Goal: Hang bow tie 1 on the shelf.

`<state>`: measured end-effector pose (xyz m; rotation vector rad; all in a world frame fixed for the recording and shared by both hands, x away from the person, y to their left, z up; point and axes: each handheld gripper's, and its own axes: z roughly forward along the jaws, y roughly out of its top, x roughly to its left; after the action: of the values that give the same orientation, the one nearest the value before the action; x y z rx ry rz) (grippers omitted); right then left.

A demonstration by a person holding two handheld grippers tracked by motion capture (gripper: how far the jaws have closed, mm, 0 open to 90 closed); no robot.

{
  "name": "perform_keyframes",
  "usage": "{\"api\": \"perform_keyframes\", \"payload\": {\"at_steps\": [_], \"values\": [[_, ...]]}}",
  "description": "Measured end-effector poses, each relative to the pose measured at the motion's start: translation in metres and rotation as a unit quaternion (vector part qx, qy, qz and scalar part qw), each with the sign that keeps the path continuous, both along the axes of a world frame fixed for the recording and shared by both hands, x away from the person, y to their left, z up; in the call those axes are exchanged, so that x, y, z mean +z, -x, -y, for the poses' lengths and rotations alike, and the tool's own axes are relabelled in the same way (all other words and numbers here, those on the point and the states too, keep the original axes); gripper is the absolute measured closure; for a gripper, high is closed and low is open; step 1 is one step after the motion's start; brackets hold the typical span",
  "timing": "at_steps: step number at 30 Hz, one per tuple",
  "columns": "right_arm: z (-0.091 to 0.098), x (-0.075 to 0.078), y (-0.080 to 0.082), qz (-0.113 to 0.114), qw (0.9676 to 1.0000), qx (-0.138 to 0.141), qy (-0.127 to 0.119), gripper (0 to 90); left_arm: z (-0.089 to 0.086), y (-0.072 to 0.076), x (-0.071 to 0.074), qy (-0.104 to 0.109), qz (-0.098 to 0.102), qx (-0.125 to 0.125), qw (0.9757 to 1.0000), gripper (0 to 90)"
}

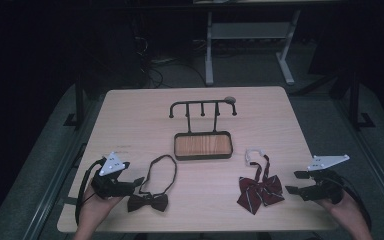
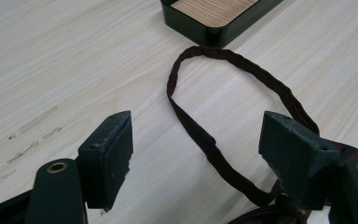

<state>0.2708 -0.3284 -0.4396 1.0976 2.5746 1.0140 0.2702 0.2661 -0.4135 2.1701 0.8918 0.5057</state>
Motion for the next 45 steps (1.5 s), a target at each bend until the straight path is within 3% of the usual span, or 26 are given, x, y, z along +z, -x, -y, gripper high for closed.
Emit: {"api": "perform_keyframes", "payload": {"at_steps": [8,15,22,30,37,45], "values": [[-0.003,-0.004,0.001,-0.015,0.9999,-0.001,0.002,30.3,0.002,-0.002,-0.001,-0.005,-0.001,-0.007,1.0000,26.4],[-0.013,0.002,0.002,-0.020,0.9998,0.006,0.007,27.4,0.002,0.000,0.001,-0.003,0.000,-0.004,1.0000,26.5],[-0.027,0.013,0.003,-0.016,0.9995,0.025,0.006,25.3,0.001,0.000,0.002,-0.004,0.005,-0.005,1.0000,26.5],[-0.037,0.028,-0.002,-0.030,0.9991,0.026,0.012,27.0,0.005,-0.001,0.000,-0.006,0.001,-0.008,1.0000,26.5],[-0.048,0.042,-0.006,-0.030,0.9983,0.043,0.026,28.8,0.005,0.000,0.001,-0.004,0.000,-0.007,1.0000,26.5],[-0.069,0.052,-0.024,-0.040,0.9963,0.066,0.040,30.4,0.005,-0.001,0.001,-0.008,0.001,-0.014,0.9999,26.5]]}}
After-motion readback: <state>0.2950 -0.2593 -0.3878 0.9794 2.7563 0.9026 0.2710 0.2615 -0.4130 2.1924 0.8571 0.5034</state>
